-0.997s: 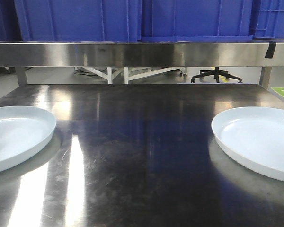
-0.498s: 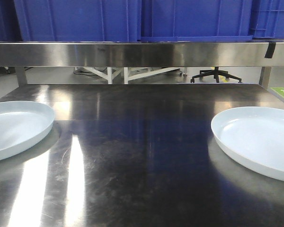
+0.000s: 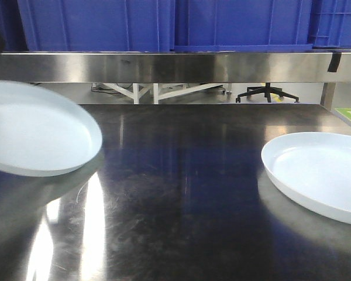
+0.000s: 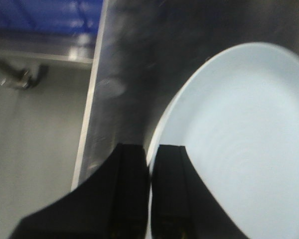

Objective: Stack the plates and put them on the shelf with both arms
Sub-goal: 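Lift the white plate with the left gripper and set it at table center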

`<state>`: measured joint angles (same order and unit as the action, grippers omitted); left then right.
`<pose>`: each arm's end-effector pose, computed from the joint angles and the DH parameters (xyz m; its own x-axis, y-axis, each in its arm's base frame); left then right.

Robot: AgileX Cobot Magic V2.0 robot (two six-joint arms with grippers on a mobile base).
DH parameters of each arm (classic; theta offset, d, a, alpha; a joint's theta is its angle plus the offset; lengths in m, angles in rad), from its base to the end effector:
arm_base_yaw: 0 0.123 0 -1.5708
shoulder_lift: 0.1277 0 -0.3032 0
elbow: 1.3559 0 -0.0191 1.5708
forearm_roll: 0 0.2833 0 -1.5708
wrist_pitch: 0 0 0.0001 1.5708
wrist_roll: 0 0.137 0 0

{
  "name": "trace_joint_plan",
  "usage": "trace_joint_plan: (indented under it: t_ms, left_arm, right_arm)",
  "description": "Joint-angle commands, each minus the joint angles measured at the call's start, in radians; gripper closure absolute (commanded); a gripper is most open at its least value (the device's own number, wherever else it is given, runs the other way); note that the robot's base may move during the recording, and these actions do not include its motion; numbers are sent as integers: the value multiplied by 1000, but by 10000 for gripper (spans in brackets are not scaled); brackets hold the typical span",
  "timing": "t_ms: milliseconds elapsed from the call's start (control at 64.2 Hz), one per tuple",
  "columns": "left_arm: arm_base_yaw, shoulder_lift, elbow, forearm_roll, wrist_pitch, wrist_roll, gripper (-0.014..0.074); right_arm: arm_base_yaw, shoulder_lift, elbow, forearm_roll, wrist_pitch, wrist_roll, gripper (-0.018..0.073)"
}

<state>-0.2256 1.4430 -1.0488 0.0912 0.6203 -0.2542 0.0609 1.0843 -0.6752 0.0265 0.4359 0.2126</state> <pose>0.3506 -0.0730 0.2494 -0.8004 0.0004 -0.5994 0.0499 0.9966 -0.0661 0.2672 0.0178 0.2412 -0.6830 0.1932 -0.7044 0.0938 0.9796 0.1778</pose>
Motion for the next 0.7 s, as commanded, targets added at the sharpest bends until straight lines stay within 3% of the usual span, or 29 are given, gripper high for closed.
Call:
trace_joint_plan:
  t_ms: [0, 374, 530, 685]
  left_arm:
    - [-55, -62, -65, -36, -37, -6, 490]
    - [-283, -1, -101, -81, -98, -6, 490]
    - [-338, 69, -101, -81, -135, -4, 490]
    - [-352, 126, -101, -77, -146, -4, 490]
  right_arm:
    - [-3, -9, -38, -1, -65, -11, 43]
    - [-3, -9, -38, -1, -46, -11, 43]
    - [-3, -9, -38, -1, -39, -11, 43]
    - [-3, -9, -38, -1, -38, -11, 43]
